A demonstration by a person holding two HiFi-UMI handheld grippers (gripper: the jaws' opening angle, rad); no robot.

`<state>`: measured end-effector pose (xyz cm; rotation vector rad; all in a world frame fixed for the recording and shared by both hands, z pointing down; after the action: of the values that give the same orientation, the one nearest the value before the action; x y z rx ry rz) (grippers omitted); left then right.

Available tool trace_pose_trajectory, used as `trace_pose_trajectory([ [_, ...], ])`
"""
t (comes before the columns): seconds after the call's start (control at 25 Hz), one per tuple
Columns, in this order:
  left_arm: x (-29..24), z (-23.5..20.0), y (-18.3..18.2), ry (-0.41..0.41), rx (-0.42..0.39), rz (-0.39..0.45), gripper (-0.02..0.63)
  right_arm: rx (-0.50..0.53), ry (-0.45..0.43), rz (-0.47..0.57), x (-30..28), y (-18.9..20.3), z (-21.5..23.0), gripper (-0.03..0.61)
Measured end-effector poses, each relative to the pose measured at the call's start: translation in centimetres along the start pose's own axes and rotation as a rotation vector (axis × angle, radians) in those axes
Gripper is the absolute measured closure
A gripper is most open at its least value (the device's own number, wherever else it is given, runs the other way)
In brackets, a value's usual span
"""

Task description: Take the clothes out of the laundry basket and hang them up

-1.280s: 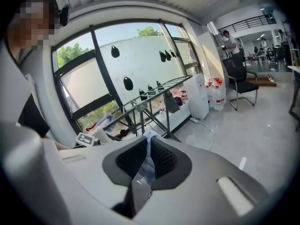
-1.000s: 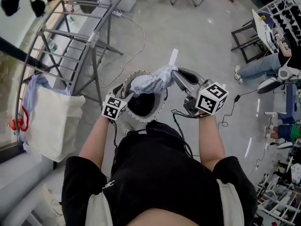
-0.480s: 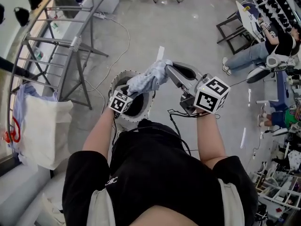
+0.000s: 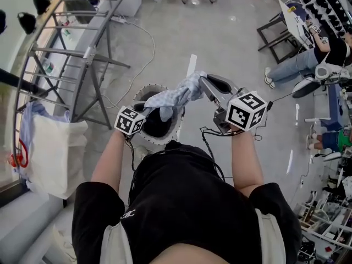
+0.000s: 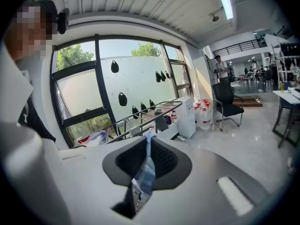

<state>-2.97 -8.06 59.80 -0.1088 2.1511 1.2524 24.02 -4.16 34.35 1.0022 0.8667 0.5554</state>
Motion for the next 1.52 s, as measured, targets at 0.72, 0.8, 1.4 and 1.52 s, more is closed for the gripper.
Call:
trace_pose_trajectory([
  [0.72,20.3,3.6,-19.3,-0.526,-0.241,0.212,0.581,0.141,-0.111,0.052,-4.7,-3.4,4.7,0.537],
  [0.8,22.1,4.1,-21.0,-0.580,-0.265,0.227,0.581,0.166,-0.132,0.068,-5.5,-4.7,4.8,0.537],
  [1.4,26.6,7.8,-24.6,-0.939,-0.282,0.236,0.580,0.348,-0.344,0.104,-9.8,-12.0,6.6,0.537],
  [1.52,27.5,8.4,-24.3,-1.015,-0.266,0.260,0.580,0.382,-0.392,0.116,-11.3,-13.2,6.2,0.537],
])
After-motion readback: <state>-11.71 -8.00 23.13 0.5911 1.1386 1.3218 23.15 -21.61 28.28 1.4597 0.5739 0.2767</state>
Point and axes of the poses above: the fingertips, and each gripper's own axes: x backward along the fingers, z to its right, y out of its underside, the point moved 10 cm from there along x, backward along the fingers, and after that the axes turned 1 degree about x, right-handed, at the moved point
